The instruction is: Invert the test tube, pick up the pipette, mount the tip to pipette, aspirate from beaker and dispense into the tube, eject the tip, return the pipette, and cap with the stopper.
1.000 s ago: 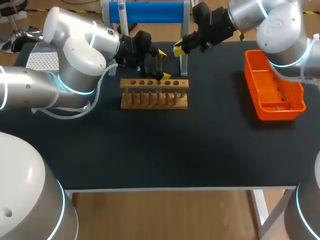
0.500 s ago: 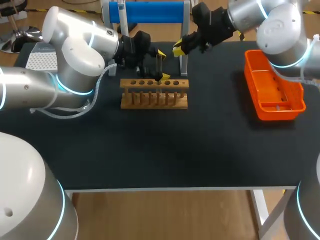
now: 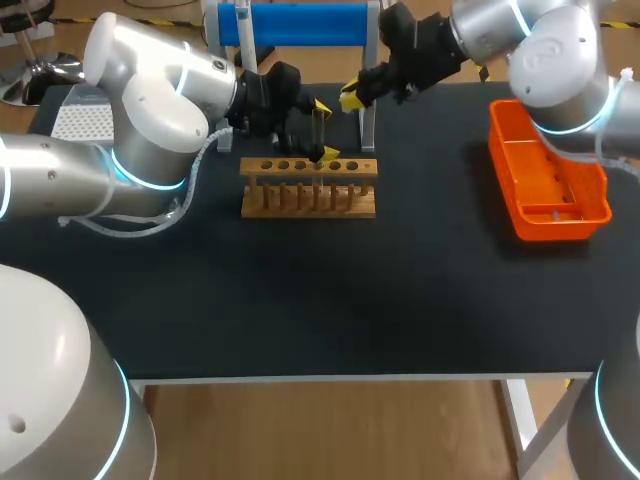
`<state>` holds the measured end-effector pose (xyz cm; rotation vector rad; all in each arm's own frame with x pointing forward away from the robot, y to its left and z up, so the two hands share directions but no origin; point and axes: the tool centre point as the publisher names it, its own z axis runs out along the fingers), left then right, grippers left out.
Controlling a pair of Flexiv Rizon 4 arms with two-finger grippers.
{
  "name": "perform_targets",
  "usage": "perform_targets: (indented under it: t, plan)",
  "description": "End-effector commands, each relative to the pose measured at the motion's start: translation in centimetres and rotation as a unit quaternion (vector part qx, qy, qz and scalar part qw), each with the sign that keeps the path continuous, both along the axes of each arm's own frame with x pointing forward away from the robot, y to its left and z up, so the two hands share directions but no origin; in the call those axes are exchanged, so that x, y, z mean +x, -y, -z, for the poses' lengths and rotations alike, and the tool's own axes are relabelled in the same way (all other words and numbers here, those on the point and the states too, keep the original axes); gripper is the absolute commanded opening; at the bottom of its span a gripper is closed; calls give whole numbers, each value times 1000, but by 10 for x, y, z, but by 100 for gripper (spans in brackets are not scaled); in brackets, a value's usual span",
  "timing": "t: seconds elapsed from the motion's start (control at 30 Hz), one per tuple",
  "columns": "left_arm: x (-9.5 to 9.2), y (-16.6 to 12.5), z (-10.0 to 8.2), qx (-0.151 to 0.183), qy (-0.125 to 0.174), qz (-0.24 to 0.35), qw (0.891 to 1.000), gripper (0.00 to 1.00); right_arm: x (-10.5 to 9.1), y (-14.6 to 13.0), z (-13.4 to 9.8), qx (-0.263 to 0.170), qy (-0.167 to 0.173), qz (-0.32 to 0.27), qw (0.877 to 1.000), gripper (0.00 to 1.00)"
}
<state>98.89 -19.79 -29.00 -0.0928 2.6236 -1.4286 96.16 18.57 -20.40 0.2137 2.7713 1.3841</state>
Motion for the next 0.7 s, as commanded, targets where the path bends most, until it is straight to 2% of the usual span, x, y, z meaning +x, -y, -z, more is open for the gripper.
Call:
perform_targets:
  t: [0.03,0.7]
  plan:
    - [0,-1,-1,1,-1,1,1000,100,5,-10,1,-3,-4,-3,1000,0]
    - [0,-1,-1,1,-1,1,1000,100,14,-26,12,0,-10,2,1000,0]
